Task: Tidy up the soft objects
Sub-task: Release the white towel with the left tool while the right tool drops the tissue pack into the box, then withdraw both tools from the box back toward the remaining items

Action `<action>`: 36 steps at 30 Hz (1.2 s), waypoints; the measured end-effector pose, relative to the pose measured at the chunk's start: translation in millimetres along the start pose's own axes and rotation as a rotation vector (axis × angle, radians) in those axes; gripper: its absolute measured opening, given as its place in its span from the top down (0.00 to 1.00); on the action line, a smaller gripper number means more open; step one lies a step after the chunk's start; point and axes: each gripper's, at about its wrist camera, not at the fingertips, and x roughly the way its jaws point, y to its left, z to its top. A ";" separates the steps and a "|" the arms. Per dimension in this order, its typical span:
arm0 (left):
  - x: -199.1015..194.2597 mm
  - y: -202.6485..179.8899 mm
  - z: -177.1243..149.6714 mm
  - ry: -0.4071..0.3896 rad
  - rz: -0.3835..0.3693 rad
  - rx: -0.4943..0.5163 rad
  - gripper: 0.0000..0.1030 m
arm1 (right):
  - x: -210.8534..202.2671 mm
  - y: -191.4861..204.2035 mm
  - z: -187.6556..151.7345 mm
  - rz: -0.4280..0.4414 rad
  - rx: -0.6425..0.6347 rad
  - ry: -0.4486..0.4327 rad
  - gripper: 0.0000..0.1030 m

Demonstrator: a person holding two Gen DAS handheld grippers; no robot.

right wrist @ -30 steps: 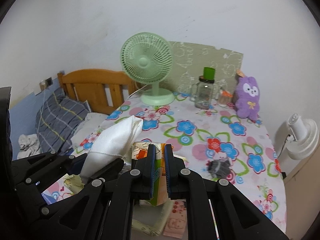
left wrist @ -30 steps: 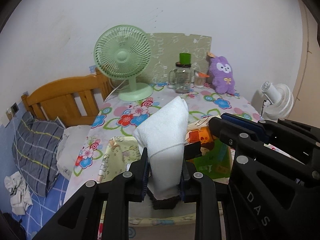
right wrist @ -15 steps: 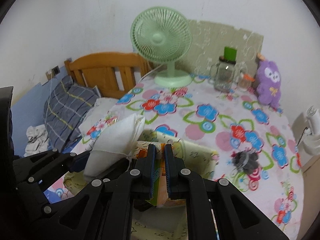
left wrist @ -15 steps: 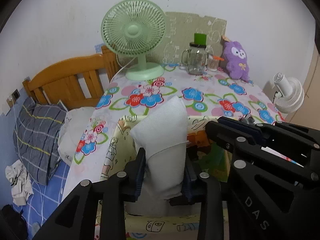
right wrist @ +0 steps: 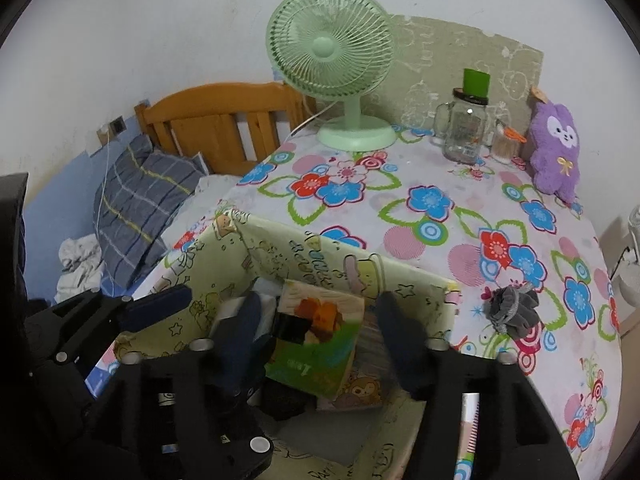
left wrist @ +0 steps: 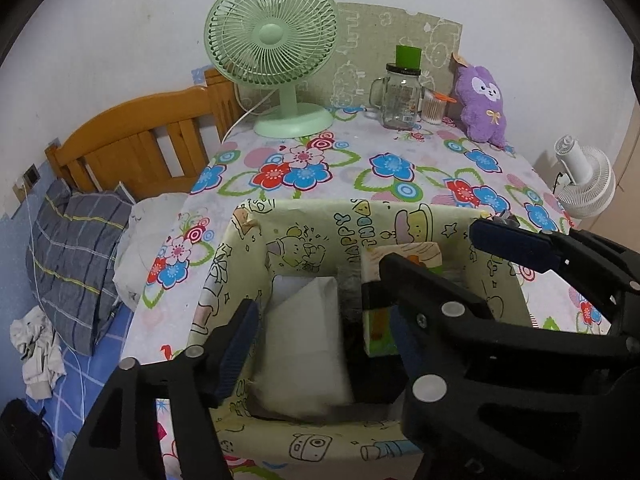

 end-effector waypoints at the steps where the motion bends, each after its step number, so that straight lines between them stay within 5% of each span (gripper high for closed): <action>1: -1.2 -1.1 -0.2 -0.003 -0.001 0.001 0.25 | -1.0 -0.4 -0.3 -0.002 -0.003 -0.002 0.36; 13: -20.0 -22.5 -2.7 -0.057 -0.023 0.016 0.07 | -30.4 -15.0 -8.4 -0.057 0.004 -0.052 0.19; 36: -46.6 -103.2 -10.5 -0.136 -0.094 0.064 0.06 | -94.2 -83.7 -49.2 -0.130 0.103 -0.138 0.15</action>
